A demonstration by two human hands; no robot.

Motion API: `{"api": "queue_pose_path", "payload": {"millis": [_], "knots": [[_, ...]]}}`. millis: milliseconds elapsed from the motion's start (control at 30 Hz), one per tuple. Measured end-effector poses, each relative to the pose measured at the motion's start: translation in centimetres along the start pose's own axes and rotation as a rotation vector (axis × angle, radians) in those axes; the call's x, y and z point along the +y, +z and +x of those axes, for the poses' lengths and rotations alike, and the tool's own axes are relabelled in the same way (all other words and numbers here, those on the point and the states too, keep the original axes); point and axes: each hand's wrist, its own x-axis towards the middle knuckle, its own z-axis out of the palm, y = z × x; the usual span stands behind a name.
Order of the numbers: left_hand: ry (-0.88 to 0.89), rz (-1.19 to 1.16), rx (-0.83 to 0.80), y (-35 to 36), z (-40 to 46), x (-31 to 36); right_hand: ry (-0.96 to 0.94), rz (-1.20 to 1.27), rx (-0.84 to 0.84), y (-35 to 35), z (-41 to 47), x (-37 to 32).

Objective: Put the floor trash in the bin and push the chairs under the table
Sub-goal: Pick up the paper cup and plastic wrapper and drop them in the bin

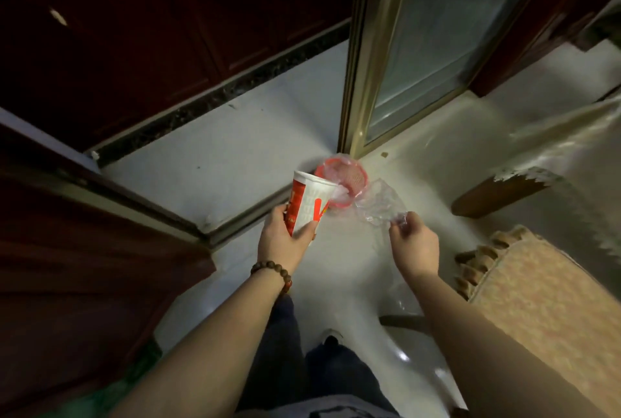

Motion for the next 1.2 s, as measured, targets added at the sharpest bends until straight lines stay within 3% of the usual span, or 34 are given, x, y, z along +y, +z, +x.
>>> {"api": "queue_pose_path", "payload": {"millis": [333,567,900,1200], "knots": [[-0.094,0.154,-0.278,7.3,22.3,-2.2,0.282,0.052,0.107,10.0,15.8,0.2],[0.027,0.449,-0.359,16.2,37.4,-7.5,0.468,0.119,0.148,21.0,26.9,4.4],[0.056,0.629,-0.468,30.0,46.5,-17.6,0.429,0.048,0.137,32.0,34.0,13.9],[0.064,0.567,-0.374,27.9,46.8,-18.9,0.231,0.146,0.002,34.4,34.5,11.8]]}}
